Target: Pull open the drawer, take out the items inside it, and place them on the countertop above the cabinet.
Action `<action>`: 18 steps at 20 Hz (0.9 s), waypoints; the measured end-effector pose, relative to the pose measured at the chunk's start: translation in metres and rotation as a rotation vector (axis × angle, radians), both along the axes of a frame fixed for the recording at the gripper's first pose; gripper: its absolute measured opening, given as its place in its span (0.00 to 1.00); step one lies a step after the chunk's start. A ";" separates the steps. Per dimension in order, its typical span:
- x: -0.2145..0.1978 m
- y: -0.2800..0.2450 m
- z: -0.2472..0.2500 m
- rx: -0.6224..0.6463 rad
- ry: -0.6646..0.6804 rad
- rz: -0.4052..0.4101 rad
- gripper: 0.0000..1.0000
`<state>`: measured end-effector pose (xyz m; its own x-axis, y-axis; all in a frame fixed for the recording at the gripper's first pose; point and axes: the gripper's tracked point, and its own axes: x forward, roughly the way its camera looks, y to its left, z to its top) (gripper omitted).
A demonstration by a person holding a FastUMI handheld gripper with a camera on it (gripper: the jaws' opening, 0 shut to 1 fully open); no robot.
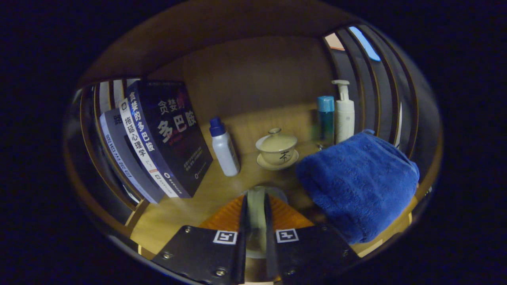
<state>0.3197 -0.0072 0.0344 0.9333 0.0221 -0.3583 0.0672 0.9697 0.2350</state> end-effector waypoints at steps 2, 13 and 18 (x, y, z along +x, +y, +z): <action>-0.001 -0.001 0.000 0.015 0.012 -0.011 0.23; -0.045 0.010 0.005 0.014 0.076 -0.050 0.98; -0.102 0.020 0.010 -0.137 0.037 -0.015 0.98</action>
<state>0.2180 0.0130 0.0446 0.9195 -0.0434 -0.3907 0.0885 0.9913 0.0980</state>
